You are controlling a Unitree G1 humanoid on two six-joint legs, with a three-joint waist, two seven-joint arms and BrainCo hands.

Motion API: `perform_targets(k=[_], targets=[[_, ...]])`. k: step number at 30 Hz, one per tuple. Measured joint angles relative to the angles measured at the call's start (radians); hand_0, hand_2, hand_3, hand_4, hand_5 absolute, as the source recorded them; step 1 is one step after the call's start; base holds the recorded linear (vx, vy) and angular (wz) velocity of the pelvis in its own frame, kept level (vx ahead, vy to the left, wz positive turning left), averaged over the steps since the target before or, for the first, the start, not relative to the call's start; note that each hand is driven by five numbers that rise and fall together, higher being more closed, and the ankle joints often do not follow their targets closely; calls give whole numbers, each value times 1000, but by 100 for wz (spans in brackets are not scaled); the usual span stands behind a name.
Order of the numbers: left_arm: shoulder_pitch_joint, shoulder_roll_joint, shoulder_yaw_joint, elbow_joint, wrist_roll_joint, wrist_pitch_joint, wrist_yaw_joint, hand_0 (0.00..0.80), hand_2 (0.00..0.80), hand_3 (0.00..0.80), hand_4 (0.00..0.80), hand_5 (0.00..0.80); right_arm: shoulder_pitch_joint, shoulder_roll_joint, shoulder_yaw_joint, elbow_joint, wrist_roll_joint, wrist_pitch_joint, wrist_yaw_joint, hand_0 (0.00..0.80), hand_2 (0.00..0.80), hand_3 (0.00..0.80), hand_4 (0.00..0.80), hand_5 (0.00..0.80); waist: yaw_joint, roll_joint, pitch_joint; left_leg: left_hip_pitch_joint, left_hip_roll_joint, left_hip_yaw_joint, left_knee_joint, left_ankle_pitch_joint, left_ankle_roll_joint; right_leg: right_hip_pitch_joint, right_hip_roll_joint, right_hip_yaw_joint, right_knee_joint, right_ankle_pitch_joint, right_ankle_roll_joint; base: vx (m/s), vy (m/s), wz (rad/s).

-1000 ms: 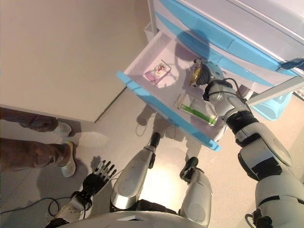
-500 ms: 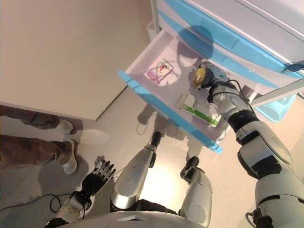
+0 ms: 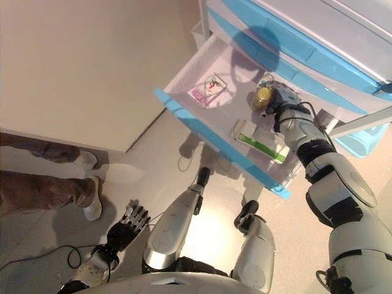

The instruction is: Open the drawer and pick up the medicine

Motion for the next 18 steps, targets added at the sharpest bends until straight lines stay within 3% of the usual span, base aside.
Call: perform_targets(k=[4,6,7,8,10,12,18], targets=[[0,0,-1,0,0,0,0,0,0,0,0,0,0,0,0,1,0,-12,-1,0,0,0,0,0,0,0,0,1,0,0,0,0,0,0,0,0,1,0,0,0,0,0],[0,0,-1,-1,0,0,0,0,0,0,0,0,0,0,0,2,-1,-16,0,75,75,75,75,75,1,0,0,1,0,0,0,0,0,1,0,0,1,0,1,0,0,0],[0,0,-1,-1,0,0,0,0,0,0,0,0,-1,0,0,2,-1,-18,-1,201,201,201,201,201,1,0,0,1,0,0,0,1,0,1,-1,0,2,0,1,0,0,0],[0,0,-1,-1,0,0,0,0,0,0,0,0,-1,0,0,2,-1,-20,-1,273,273,273,273,273,1,0,0,1,0,0,0,1,0,1,-1,0,3,0,1,0,0,0],[0,0,-1,-1,0,0,0,0,0,0,0,0,-3,0,3,2,-1,-25,0,602,602,602,602,602,2,0,0,1,0,0,0,1,0,1,-1,-1,3,-1,1,0,0,0],[0,0,-1,-3,-1,0,0,0,0,0,0,0,-4,0,5,2,-1,-25,0,800,800,800,800,800,2,0,0,1,0,0,0,1,0,1,-1,-1,4,-1,1,0,0,0],[0,0,-1,-7,-1,0,0,0,0,0,0,0,-5,0,6,2,-1,-28,1,800,800,800,800,800,2,0,0,1,0,0,0,1,0,1,-1,-1,4,-1,1,0,0,0]])
